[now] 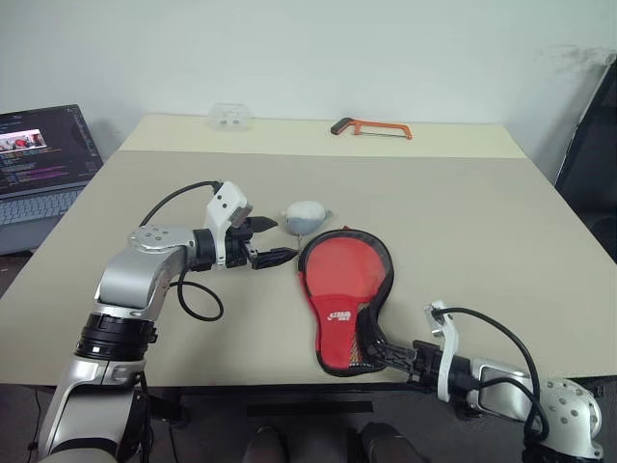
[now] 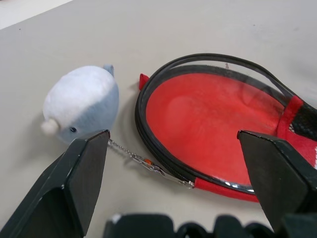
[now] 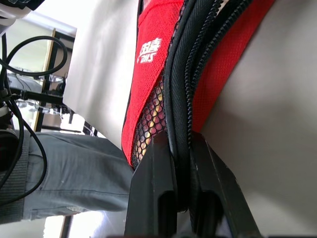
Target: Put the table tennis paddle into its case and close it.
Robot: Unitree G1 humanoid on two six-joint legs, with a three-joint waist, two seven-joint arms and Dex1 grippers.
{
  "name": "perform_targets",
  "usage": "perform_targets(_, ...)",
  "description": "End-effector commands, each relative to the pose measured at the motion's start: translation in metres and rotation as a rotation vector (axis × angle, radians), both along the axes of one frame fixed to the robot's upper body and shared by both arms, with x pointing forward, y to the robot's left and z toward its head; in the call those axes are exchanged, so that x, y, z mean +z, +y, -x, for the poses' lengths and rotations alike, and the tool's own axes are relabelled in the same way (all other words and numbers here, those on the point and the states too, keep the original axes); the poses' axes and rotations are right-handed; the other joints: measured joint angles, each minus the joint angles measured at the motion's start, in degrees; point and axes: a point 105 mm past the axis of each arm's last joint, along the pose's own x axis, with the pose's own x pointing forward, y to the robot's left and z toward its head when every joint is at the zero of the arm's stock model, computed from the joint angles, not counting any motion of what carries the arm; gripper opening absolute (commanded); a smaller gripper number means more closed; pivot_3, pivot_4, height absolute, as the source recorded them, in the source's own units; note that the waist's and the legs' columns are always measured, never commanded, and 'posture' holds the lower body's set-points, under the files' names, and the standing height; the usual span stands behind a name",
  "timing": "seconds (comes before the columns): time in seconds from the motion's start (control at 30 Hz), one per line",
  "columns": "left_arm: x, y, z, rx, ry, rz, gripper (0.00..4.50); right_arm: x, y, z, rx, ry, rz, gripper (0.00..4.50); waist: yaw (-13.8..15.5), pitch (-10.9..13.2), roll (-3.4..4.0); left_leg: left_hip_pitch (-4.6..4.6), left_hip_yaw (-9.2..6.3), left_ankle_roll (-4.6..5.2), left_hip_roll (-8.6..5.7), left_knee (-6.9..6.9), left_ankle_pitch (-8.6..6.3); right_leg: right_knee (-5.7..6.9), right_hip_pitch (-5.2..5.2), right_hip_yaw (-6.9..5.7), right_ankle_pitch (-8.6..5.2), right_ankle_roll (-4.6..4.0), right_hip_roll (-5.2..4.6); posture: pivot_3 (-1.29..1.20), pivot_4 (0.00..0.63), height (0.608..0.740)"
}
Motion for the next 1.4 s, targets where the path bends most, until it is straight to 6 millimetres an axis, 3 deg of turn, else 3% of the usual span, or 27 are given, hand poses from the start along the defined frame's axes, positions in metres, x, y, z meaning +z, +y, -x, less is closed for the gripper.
perform_targets(0.03,0.012,-0.001,0.001,-0.011,-0.057,-0.003,4.5,-0.011,0.01,0.017,0.077,0.085,-0.006,0.01,0.0,0.0,0.0,0.01,0.0,0.0,0.0,-0.01,0.0,0.0,0.0,0.0,0.0,0.0,0.0,0.0,0.15,0.74)
perform_targets(0.23,0.011,-0.001,0.001,-0.011,-0.058,-0.009,4.5,-0.015,0.0,0.005,0.047,0.061,0.078,0.01,0.0,0.0,-0.05,0.02,0.01,0.0,-0.02,0.0,0.0,0.0,0.02,0.02,0.0,0.0,-0.01,0.0,0.15,0.74)
perform_targets(0.37,0.011,-0.002,0.002,-0.016,-0.062,-0.007,4.5,-0.014,0.001,0.01,0.09,0.061,0.081,1.23,0.1,-0.1,-0.06,0.02,0.01,0.0,-0.03,0.01,0.0,0.0,0.02,0.03,0.01,0.01,-0.02,0.0,0.15,0.74)
perform_targets(0.5,0.012,-0.002,0.002,-0.016,-0.064,-0.005,4.5,-0.005,-0.01,0.008,0.122,-0.001,0.136,2.61,0.1,0.0,-0.04,0.03,0.04,0.0,-0.03,0.01,0.0,0.01,0.02,0.05,0.0,0.01,-0.02,0.0,0.15,0.74)
perform_targets(0.6,0.012,-0.001,0.001,-0.009,-0.066,-0.002,4.5,0.007,-0.028,0.01,0.181,-0.088,0.251,3.57,0.4,0.0,-0.03,0.02,0.05,0.0,-0.11,0.06,0.0,-0.01,0.03,0.07,0.02,0.07,-0.09,0.0,0.15,0.74)
perform_targets(0.7,0.016,0.003,-0.005,0.023,-0.084,0.009,4.5,0.02,-0.055,0.011,0.261,-0.218,0.473,4.48,1.4,0.0,0.1,-0.02,0.08,0.0,-0.28,0.16,0.0,-0.05,0.07,0.1,0.01,0.24,-0.26,0.0,0.15,0.74)
perform_targets(0.77,0.021,0.005,-0.011,0.054,-0.101,0.028,4.5,0.032,-0.072,0.008,0.313,-0.318,0.608,4.48,2.0,0.0,0.11,-0.02,0.11,0.0,-0.34,0.28,0.0,-0.16,0.16,0.09,0.03,0.34,-0.34,0.0,0.15,0.74)
perform_targets(0.83,0.028,0.005,-0.021,0.094,-0.126,0.062,4.5,0.06,-0.077,-0.01,0.31,-0.509,0.678,4.48,2.1,0.0,0.1,-0.01,0.08,0.0,-0.31,0.37,0.0,-0.4,0.31,0.06,0.06,0.38,-0.33,0.0,0.15,0.74)
perform_targets(0.93,0.039,-0.006,-0.038,0.123,-0.156,0.115,4.5,0.105,-0.052,-0.056,0.161,-0.781,0.594,4.48,1.7,0.1,0.08,-0.05,0.08,0.01,-0.25,0.67,0.0,-0.42,0.32,0.14,0.31,0.53,-0.26,0.0,0.15,0.74)
perform_targets(1.0,0.044,-0.018,-0.047,0.11,-0.171,0.124,4.5,0.118,-0.027,-0.082,0.072,-0.885,0.537,4.48,1.4,0.1,0.06,-0.05,0.02,0.05,-0.26,0.73,0.03,-0.58,0.36,0.18,0.6,0.62,-0.19,0.0,0.15,0.74)
perform_targets(1.1,0.047,-0.037,-0.061,0.082,-0.179,0.124,4.5,0.112,0.004,-0.115,-0.044,-0.972,0.553,4.48,1.4,0.1,0.08,-0.09,-0.01,0.17,-0.26,0.7,0.11,-0.74,0.38,0.2,0.78,0.71,-0.14,0.0,0.15,0.74)
perform_targets(1.17,0.042,-0.045,-0.071,0.089,-0.164,0.101,4.5,0.098,0.018,-0.129,-0.105,-0.921,0.512,4.48,1.8,0.1,0.1,-0.25,0.06,0.18,-0.28,0.68,0.12,-0.83,0.32,0.21,0.78,0.71,-0.17,0.0,0.15,0.74)
perform_targets(1.4,0.02,-0.069,-0.093,0.1,-0.147,0.003,4.5,0.047,0.031,-0.151,-0.21,-0.854,0.575,4.48,3.0,0.1,0.12,-0.57,0.12,0.14,-0.32,0.6,0.07,-0.85,0.06,0.15,0.82,0.45,-0.24,0.0,0.15,0.74)
